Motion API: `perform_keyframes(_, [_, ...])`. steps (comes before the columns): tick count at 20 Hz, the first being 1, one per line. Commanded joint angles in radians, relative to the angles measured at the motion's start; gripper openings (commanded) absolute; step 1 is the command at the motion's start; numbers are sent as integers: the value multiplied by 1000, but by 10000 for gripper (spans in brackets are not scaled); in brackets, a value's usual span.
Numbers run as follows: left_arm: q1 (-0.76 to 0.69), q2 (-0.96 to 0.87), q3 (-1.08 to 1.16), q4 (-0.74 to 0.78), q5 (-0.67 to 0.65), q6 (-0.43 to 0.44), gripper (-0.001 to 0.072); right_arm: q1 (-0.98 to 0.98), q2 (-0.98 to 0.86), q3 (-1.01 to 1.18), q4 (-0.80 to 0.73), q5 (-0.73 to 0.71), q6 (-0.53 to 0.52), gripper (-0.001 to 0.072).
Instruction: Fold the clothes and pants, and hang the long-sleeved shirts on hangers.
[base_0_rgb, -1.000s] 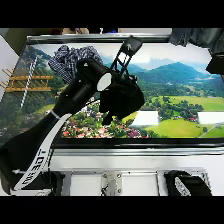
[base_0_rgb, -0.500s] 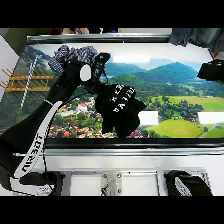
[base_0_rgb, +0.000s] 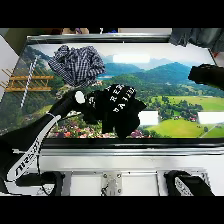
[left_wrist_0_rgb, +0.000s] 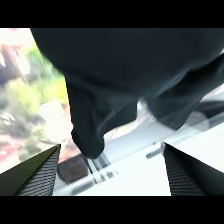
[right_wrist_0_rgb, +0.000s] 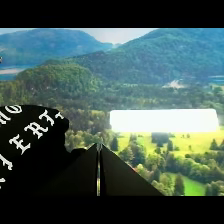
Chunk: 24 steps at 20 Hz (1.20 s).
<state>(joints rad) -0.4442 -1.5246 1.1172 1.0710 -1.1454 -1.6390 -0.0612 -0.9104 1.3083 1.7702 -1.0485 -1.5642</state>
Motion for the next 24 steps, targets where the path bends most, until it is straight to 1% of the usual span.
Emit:
perform_keyframes(1, [-51,12,-125,-29,114,11,717,1,-24,0,67,-20,0,22])
perform_keyframes(6, [-88,4,-141,-81,236,10,716,1,-42,0,74,-66,1,25])
perform_keyframes(8, [-87,-19,-141,-113,248,8,715,1,-49,0,74,-79,1,31])
perform_keyframes(9, [-88,-27,-141,-120,248,8,607,1,-52,-1,74,-87,1,141])
perform_keyframes(10, [-87,-31,-141,-126,255,8,464,1,-57,-1,74,-98,3,419])
perform_keyframes(11, [-87,-29,-140,-121,265,8,350,0,-65,-1,73,-109,8,562])
perform_keyframes(12, [-76,-25,-135,-117,263,8,149,-2,-75,-8,71,-117,8,560])
perform_keyframes(13, [-56,-14,-124,-97,255,8,12,-3,-83,-24,69,-120,8,560])
perform_keyframes(14, [-25,6,-111,-59,243,8,12,-10,-93,-55,71,-124,11,560])
perform_keyframes(16, [51,58,-83,29,195,8,12,-26,-128,-147,70,-119,63,560])
perform_keyframes(19, [172,139,-51,89,137,12,12,-28,-251,-299,88,-23,135,560])
perform_keyframes(22, [245,183,-42,89,124,13,12,2,-438,-336,190,79,135,560])
perform_keyframes(24, [268,198,-42,89,121,13,12,60,-552,-336,260,182,121,560])
